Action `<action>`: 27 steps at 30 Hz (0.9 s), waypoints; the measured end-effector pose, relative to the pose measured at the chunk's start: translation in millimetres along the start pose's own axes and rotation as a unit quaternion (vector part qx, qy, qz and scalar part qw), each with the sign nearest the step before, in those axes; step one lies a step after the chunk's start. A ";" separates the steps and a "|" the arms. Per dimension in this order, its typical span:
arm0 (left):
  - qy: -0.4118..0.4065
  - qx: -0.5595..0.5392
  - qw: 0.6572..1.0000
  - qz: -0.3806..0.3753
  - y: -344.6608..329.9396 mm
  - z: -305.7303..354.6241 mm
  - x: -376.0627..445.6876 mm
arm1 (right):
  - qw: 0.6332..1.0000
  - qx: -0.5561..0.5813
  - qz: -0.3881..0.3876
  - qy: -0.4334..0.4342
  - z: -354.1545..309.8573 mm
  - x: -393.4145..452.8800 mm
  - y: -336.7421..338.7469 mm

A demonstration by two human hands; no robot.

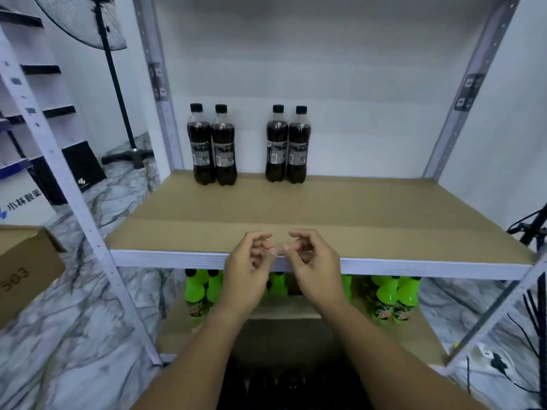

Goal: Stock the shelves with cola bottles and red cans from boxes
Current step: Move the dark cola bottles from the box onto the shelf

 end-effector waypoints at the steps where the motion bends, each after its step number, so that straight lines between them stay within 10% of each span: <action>1: 0.013 -0.007 1.000 0.000 2.5 -2.9 -18.1 | 1.000 0.007 -0.004 -0.007 9.1 -16.6 -1.1; 12: 0.230 0.177 0.948 -0.131 27.6 -131.2 -189.4 | 0.968 -0.151 -0.124 -0.159 167.0 -112.0 -47.1; 20: 0.174 0.315 0.886 -0.293 7.4 -153.8 -212.5 | 0.919 -0.271 -0.236 -0.162 216.4 -131.3 -78.9; 27: 0.276 0.301 0.887 -0.214 36.2 -179.9 -222.1 | 0.910 -0.302 -0.241 -0.148 226.9 -138.0 -84.4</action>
Point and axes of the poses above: each hand's wrist, its own x-axis towards the middle knuckle, its own y-axis out of the back of the hand, z = x × y, the point moved 7 cm from there along x, towards the middle knuckle, and after that the axes turned 14 degrees about -y, right-handed, at the moved point
